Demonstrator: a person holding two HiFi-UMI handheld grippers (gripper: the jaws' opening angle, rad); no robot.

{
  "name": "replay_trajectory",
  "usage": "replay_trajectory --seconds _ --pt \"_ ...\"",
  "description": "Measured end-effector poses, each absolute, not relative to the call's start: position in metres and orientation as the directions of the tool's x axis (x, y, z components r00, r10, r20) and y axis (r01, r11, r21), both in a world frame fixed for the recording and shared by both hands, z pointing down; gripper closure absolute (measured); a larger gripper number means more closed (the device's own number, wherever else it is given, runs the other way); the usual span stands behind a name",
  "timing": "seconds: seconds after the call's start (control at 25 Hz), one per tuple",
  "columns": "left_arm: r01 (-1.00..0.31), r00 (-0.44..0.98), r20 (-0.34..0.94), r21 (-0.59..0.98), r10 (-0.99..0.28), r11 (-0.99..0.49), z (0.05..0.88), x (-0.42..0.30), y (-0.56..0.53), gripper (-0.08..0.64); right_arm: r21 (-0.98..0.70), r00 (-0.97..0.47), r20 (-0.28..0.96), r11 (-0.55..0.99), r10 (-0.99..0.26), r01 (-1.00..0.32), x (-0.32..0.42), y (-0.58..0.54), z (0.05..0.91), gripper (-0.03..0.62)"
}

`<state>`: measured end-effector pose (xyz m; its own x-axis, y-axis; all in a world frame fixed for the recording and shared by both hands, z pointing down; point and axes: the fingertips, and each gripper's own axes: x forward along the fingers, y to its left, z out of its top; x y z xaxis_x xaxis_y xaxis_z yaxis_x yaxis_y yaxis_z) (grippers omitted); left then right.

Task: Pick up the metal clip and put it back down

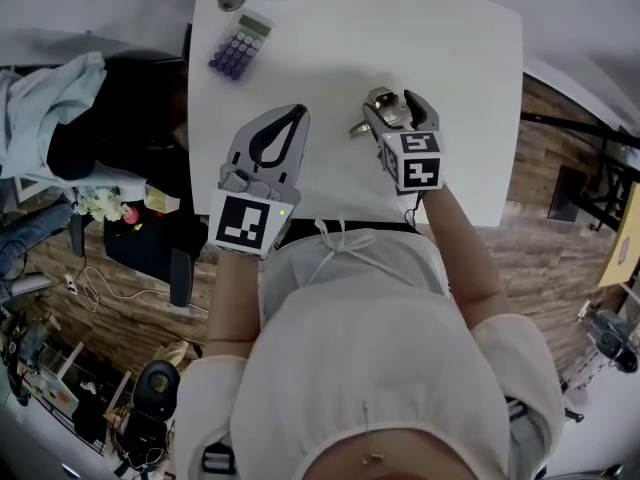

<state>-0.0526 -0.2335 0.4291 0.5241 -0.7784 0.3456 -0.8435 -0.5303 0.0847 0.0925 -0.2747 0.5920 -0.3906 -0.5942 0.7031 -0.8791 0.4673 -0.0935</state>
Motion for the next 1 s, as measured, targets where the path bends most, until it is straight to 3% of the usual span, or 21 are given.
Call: replay_trajectory --seconds 0.36,0.8,1.0 --pt "-0.828 0.543 0.282 0.024 -0.791 -0.560 0.390 -0.039 -0.230 0.539 -0.008 -0.433 0.429 0.476 -0.793 -0.879 0.108 -0.279 0.473 0.306" --pt "-0.824 0.551 0.129 -0.071 -0.824 -0.562 0.333 -0.029 -0.231 0.540 0.089 -0.410 0.075 0.416 -0.909 -0.905 0.150 -0.252 0.347 0.565" --pt "-0.823 0.551 0.112 -0.093 -0.827 -0.561 0.317 -0.023 -0.229 0.539 0.109 -0.449 -0.024 0.444 -0.893 -0.889 0.162 -0.234 0.319 0.591"
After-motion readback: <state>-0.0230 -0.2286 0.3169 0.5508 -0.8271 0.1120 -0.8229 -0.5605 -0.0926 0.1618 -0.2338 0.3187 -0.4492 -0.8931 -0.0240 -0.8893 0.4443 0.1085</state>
